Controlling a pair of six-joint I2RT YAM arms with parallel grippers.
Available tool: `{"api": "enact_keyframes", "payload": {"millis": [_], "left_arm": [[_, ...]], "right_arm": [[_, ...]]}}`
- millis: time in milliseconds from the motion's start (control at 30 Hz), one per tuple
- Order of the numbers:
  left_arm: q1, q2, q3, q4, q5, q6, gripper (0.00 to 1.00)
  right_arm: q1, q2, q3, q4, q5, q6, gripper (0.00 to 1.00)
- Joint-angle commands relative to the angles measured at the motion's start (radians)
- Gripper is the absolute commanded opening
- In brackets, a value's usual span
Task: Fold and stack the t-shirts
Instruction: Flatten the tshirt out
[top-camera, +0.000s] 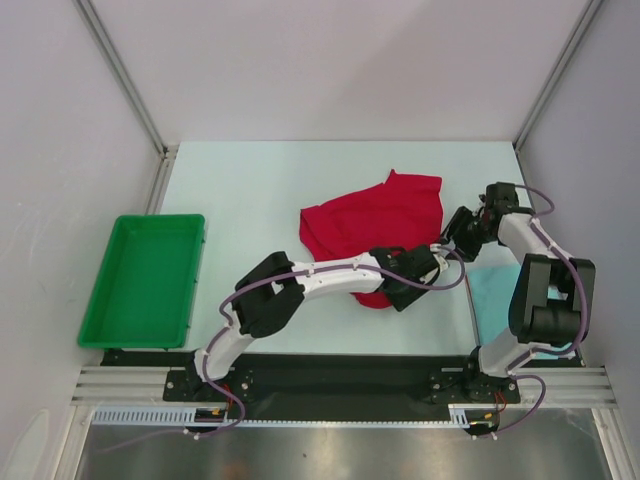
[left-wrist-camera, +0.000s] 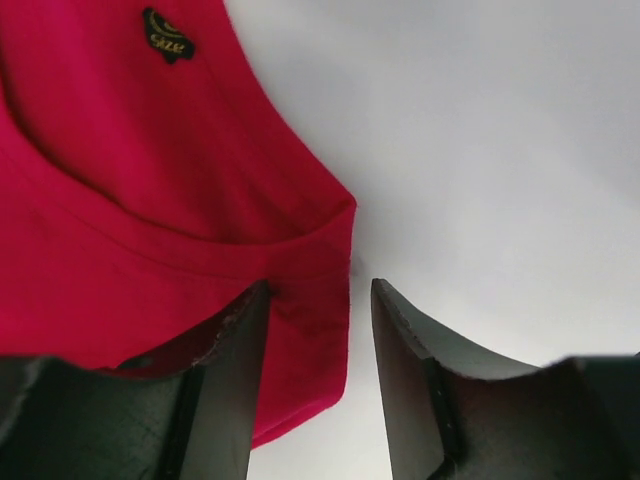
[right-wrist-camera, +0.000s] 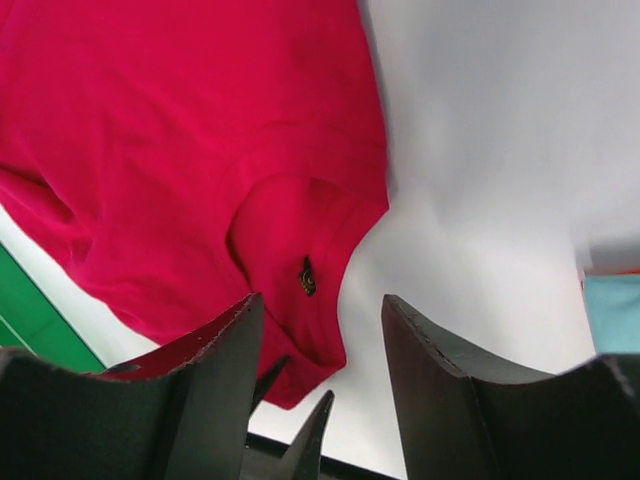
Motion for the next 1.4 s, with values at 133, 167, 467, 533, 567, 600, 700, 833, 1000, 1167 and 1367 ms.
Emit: {"api": "enact_keyframes", "payload": {"millis": [133,167,467,533,567,600,700,833,1000,1167,1367], "left_arm": [[0.053,0.021,0.028,0.032,0.132,0.015,0.44],[0.061,0.021,0.019,0.035,0.15,0.013,0.42],[0.099,0.052,0.028,0.052,0.255,-0.016,0.2],[0.102,0.05,0.033,0.054,0.261,-0.021,0.16],[0.102,0.049,0.036,0.054,0.265,-0.021,0.14],[0.102,0.047,0.036,0.054,0.265,-0.021,0.11],[0.105,0.041,0.046,0.054,0.275,-0.019,0.05],[0.104,0.02,0.051,0.057,0.302,-0.013,0.0],[0.113,-0.051,0.068,0.038,0.264,0.014,0.0],[0.15,-0.204,0.085,-0.008,0.175,0.064,0.0],[0.262,-0.512,0.045,-0.042,0.115,0.097,0.0]], "right_arm": [[-0.004,0.108,0.054,0.059,-0.004,0.008,0.57],[-0.004,0.119,0.056,0.068,-0.001,0.008,0.57],[0.006,0.225,0.084,0.138,0.013,-0.009,0.52],[0.006,0.242,0.093,0.146,0.011,-0.007,0.52],[0.007,0.247,0.099,0.161,0.01,-0.006,0.52],[0.012,0.26,0.103,0.168,0.01,-0.003,0.52],[0.018,0.286,0.114,0.187,0.008,0.011,0.48],[0.027,0.305,0.126,0.212,-0.012,0.058,0.14],[0.075,0.231,0.206,0.195,0.025,0.058,0.0],[0.131,0.135,0.35,0.238,-0.023,0.111,0.0],[0.312,0.106,0.647,0.298,-0.047,0.173,0.0]]}}
